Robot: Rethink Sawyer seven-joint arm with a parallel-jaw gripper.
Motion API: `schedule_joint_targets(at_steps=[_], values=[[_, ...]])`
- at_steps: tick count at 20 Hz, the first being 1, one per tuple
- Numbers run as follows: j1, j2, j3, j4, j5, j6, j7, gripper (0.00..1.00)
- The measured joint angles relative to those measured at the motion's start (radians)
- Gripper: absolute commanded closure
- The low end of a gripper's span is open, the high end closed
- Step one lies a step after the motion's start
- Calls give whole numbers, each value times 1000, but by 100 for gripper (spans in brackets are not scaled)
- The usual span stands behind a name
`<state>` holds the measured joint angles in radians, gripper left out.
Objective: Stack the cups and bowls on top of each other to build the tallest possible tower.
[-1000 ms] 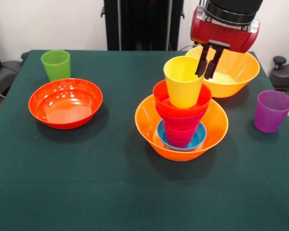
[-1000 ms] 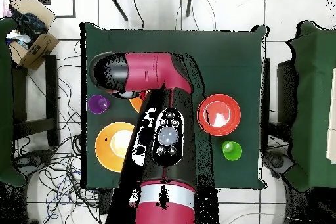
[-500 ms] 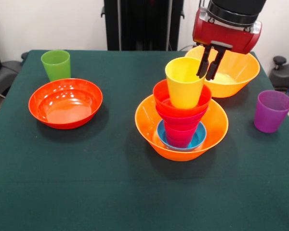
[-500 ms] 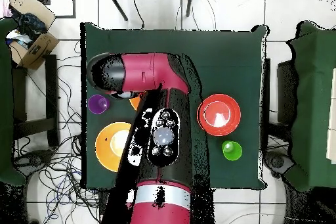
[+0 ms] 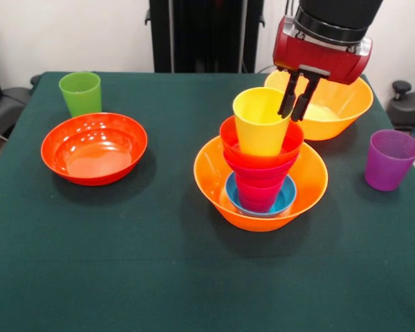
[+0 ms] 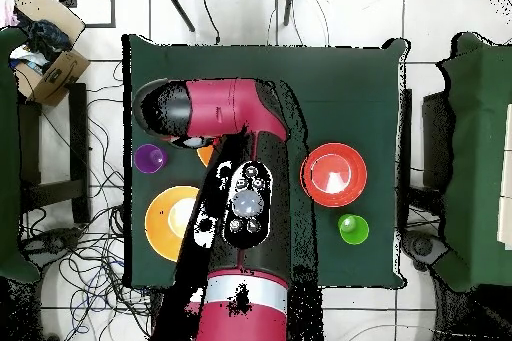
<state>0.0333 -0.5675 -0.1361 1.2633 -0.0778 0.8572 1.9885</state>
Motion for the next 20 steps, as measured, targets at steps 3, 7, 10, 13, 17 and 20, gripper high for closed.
schedule_joint_targets(at_steps=[3, 7, 10, 13, 17, 20], values=[[2, 9, -5, -2, 0, -17, 0, 100], [3, 19, -13, -2, 0, -44, 0, 0], [3, 18, -15, -2, 0, -46, 0, 0], [3, 18, -21, -2, 0, -46, 0, 0], [3, 18, -27, -2, 0, -46, 0, 0], [3, 18, -27, -2, 0, -46, 0, 0]])
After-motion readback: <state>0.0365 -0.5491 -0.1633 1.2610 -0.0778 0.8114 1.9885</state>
